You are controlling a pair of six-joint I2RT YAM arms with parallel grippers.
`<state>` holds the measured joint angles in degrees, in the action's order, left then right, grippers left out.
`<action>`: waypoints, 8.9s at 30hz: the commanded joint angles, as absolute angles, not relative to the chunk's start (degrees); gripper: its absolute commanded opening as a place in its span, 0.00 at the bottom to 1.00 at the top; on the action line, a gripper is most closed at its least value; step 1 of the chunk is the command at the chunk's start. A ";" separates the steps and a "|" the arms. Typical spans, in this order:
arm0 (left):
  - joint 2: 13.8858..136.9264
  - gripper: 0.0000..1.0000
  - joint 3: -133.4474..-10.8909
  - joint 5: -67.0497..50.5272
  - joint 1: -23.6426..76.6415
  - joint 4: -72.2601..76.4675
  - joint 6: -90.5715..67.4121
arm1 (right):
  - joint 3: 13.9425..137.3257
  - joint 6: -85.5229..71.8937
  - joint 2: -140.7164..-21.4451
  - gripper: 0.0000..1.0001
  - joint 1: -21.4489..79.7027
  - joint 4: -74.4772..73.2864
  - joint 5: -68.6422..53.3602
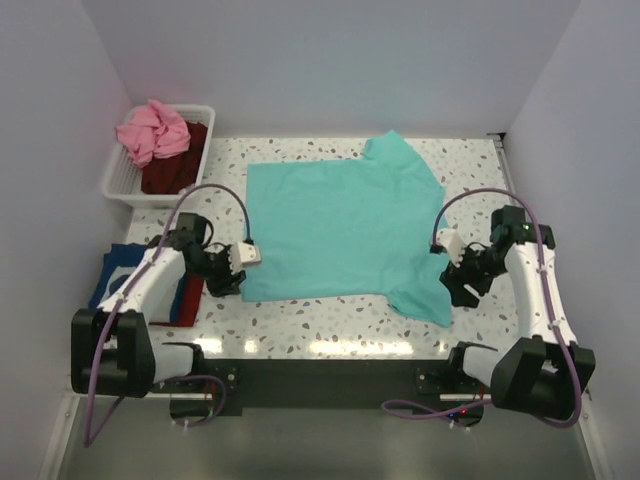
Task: Fold and stack the t-shirts
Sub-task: Flatten the tshirt out, then fold the tshirt
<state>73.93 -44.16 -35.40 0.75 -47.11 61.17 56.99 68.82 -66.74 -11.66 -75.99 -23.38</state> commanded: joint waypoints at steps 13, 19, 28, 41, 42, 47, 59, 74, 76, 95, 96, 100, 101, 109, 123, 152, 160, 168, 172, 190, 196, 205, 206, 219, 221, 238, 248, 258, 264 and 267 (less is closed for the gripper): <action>71.72 0.48 -34.98 -31.56 12.04 -32.96 69.08 | 38.86 77.26 -66.36 0.58 -5.98 -52.58 -14.68; 72.95 0.48 -34.98 -29.62 13.88 -31.46 68.99 | 36.30 78.66 -67.76 0.56 -4.49 -46.76 -15.12; 74.79 0.49 -33.49 -27.60 15.99 -28.66 68.03 | 32.70 79.19 -70.22 0.46 -0.79 -44.65 -13.80; 66.63 0.46 -35.77 -28.65 17.49 -36.99 71.01 | 31.29 78.05 -69.87 0.00 1.58 -45.09 -12.13; 66.01 0.46 -35.86 -28.65 17.49 -37.61 71.19 | 31.38 77.87 -69.70 0.00 1.50 -45.17 -12.13; 65.65 0.46 -34.45 -28.74 17.58 -39.64 74.09 | 31.46 77.52 -68.64 0.00 1.58 -45.88 -12.48; 73.74 0.37 -30.59 -24.09 17.58 -33.49 75.05 | 35.15 76.12 -65.66 0.00 1.49 -49.83 -14.06; 68.47 0.00 -36.03 -26.89 15.04 -40.16 73.39 | 43.93 76.38 -62.58 0.00 -1.65 -59.15 -15.64; 68.82 0.00 -38.93 -28.90 13.54 -42.35 73.83 | 45.61 76.82 -63.71 0.00 -2.98 -59.68 -16.08; 86.39 0.00 -58.34 -33.13 7.12 -37.97 65.92 | 72.67 73.83 -86.74 0.00 -2.38 -60.21 -19.34; 87.18 0.00 -59.06 -33.05 7.12 -37.88 65.66 | 73.64 73.74 -87.71 0.00 -1.94 -60.38 -19.16; 91.83 0.00 -62.48 -31.91 6.86 -37.71 65.57 | 77.60 73.39 -93.58 0.00 -1.32 -59.42 -18.46; 92.45 0.00 -63.36 -31.73 6.59 -37.44 65.57 | 78.91 73.30 -94.39 0.00 -1.32 -59.15 -18.28; 96.59 0.00 -65.83 -31.11 5.98 -35.07 64.16 | 83.41 73.74 -100.89 0.00 -0.97 -57.92 -16.44; 99.58 0.00 -66.88 -30.15 5.63 -32.43 63.19 | 88.33 73.48 -106.78 0.00 -0.88 -55.63 -15.12; 104.32 0.00 -70.66 -29.27 5.71 -31.90 62.40 | 95.09 73.13 -113.81 0.00 -0.44 -55.63 -13.62; 105.21 0.00 -70.40 -28.30 5.36 -31.91 62.84 | 95.98 72.95 -114.96 0.00 0.87 -55.46 -12.92; 106.00 0.07 -70.84 -26.55 5.19 -30.59 60.74 | 96.94 71.37 -115.84 0.09 1.41 -55.01 -11.87; 105.04 0.34 -72.42 -27.42 2.91 -31.55 53.47 | 101.50 65.50 -116.10 0.37 -0.95 -58.88 -12.48; 102.30 0.70 -65.13 -36.74 -2.90 -32.08 26.47 | 86.67 36.57 -112.85 0.47 -9.84 -60.39 -20.84; 105.37 0.69 -64.51 -34.89 -2.90 -32.78 24.88 | 83.50 34.63 -114.78 0.47 -9.84 -55.81 -19.60; 108.81 0.52 -63.72 -35.24 -2.81 -35.50 25.40 | 81.83 35.07 -115.84 0.35 -9.84 -55.10 -17.75; 108.90 0.44 -63.55 -35.16 -2.81 -35.68 25.49 | 81.57 35.24 -115.49 0.33 -9.84 -55.54 -17.75; 102.84 0.00 -59.76 -30.24 -2.73 -40.25 27.77 | 74.09 38.67 -106.88 0.00 -9.84 -59.94 -12.39; 102.31 0.04 -60.64 -30.23 -2.81 -40.69 27.69 | 74.35 38.41 -106.09 0.04 -9.84 -61.16 -12.83; 89.03 0.50 -64.17 -38.93 19.12 -13.56 39.10 | 85.87 27.69 -110.21 0.41 -10.81 -64.16 -25.84; 110.54 0.51 -82.17 -36.65 41.30 -10.55 60.63 | 80.95 25.14 -107.14 0.31 -10.90 -63.46 -27.59; 119.79 0.48 -87.45 -35.42 50.27 -3.96 72.24 | 75.85 23.03 -107.75 0.16 -10.90 -57.84 -23.20; 124.63 0.42 -88.77 -32.79 51.50 1.30 73.30 | 72.78 21.27 -108.54 0.12 -10.90 -52.74 -20.31; 125.94 0.41 -89.03 -32.08 51.59 2.02 73.39 | 71.63 20.92 -108.37 0.11 -10.90 -51.24 -18.99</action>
